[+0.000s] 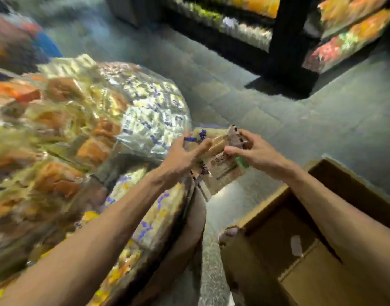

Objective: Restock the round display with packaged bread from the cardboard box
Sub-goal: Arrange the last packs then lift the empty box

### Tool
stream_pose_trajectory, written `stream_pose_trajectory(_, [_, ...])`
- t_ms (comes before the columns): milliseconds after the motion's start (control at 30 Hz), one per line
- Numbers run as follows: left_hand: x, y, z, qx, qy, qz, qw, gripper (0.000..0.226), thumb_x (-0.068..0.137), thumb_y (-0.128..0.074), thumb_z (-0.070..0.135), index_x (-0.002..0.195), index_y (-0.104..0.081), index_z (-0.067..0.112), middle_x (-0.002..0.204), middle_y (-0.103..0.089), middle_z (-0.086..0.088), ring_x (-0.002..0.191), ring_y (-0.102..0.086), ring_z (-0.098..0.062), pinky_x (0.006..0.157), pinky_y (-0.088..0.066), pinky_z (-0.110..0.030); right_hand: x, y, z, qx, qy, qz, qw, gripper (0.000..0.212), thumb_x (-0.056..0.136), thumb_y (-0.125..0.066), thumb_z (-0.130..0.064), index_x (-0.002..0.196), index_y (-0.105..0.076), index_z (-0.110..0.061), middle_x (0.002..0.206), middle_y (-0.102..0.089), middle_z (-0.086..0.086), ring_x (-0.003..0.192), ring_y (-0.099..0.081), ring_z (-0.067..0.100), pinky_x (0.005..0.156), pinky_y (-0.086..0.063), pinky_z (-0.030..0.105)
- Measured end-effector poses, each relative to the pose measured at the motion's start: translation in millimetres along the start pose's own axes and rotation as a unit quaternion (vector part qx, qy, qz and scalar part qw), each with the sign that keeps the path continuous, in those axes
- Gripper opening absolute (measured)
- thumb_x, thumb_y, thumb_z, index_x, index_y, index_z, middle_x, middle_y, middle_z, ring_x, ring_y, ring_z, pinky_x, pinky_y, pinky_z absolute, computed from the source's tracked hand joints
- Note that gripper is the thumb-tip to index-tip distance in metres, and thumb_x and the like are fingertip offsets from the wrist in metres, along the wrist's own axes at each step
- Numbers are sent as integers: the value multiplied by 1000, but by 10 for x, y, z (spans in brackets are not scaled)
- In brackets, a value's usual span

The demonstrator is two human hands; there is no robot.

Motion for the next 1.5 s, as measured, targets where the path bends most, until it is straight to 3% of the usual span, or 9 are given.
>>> stream_pose_trajectory(200, [-1334,2237,-152,-169,45,162,971,27,89,-68,40,94,-60,15,76,-64,-10,62,-60,-25,60,-53,-39,51,-2173,-1296,-24,86,-173,981,27,93,-67,-19,116,-63,-7,99,-74,6,87,-70,12,77,-57,26])
stream_pose_trajectory(300, [-2116,3080,-491,-221,84,229,944,49,74,-85,34,101,-53,8,74,-66,-11,69,-65,-29,69,-58,-54,-103,-3082,-1532,-12,92,-225,970,3,92,-67,-13,90,-67,-13,78,-72,-7,72,-65,0,65,-49,15])
stream_pose_trajectory(500, [-3099,3900,-1051,-273,98,262,920,18,76,-72,11,58,-71,13,62,-68,-7,54,-67,-15,53,-58,-25,-376,-4444,-1414,44,33,-315,947,6,91,-65,-8,94,-67,-12,82,-71,2,73,-67,12,62,-53,23])
stream_pose_trajectory(800, [-3509,4165,-1582,-181,189,238,935,30,79,-75,-5,92,-58,15,76,-73,-1,70,-66,-17,59,-44,-30,-666,-5382,-966,16,-72,-459,885,43,86,-71,-6,127,-61,-14,111,-73,12,94,-70,27,77,-58,35])
stream_pose_trajectory(900, [-3480,4267,-1691,-267,149,333,892,22,82,-75,5,101,-66,11,88,-74,-8,71,-69,-15,57,-53,-26,-682,-5470,-921,-13,-61,-509,859,35,87,-68,-6,122,-63,-11,104,-73,10,88,-70,23,71,-56,31])
stream_pose_trajectory(1067, [-3329,4106,-1869,-397,106,393,823,30,91,-68,27,116,-60,14,99,-76,-1,97,-69,-17,88,-55,-37,-715,-5581,-846,-23,-65,-552,831,33,89,-66,-3,121,-62,-9,83,-71,-2,75,-67,13,64,-52,25])
stream_pose_trajectory(1200, [-3218,3861,-1956,-321,139,334,875,32,93,-67,15,123,-56,19,107,-75,0,99,-72,-16,74,-60,-32,-731,-5590,-658,-37,-87,-555,827,26,91,-60,3,117,-62,0,81,-67,4,67,-63,11,57,-50,20])
stream_pose_trajectory(1300, [-3126,3768,-2021,-206,174,283,920,38,92,-69,11,125,-55,23,109,-72,0,94,-72,-15,70,-60,-33,-674,-5476,-410,-67,-88,-550,828,22,91,-65,-3,112,-69,-8,100,-73,14,83,-69,23,73,-56,31])
stream_pose_trajectory(1500, [-2483,3620,-1968,54,169,213,961,65,83,-79,17,135,-42,26,115,-65,-1,98,-65,-20,83,-55,-34,-259,-4598,18,-47,-168,-401,899,13,91,-64,-5,101,-68,2,90,-69,15,73,-63,19,61,-51,23])
Point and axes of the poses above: each hand's wrist, its own x-axis towards the middle knuckle, its own y-axis out of the back of the hand, z = x × y, the point moved 10 cm from there along x, towards the middle knuckle
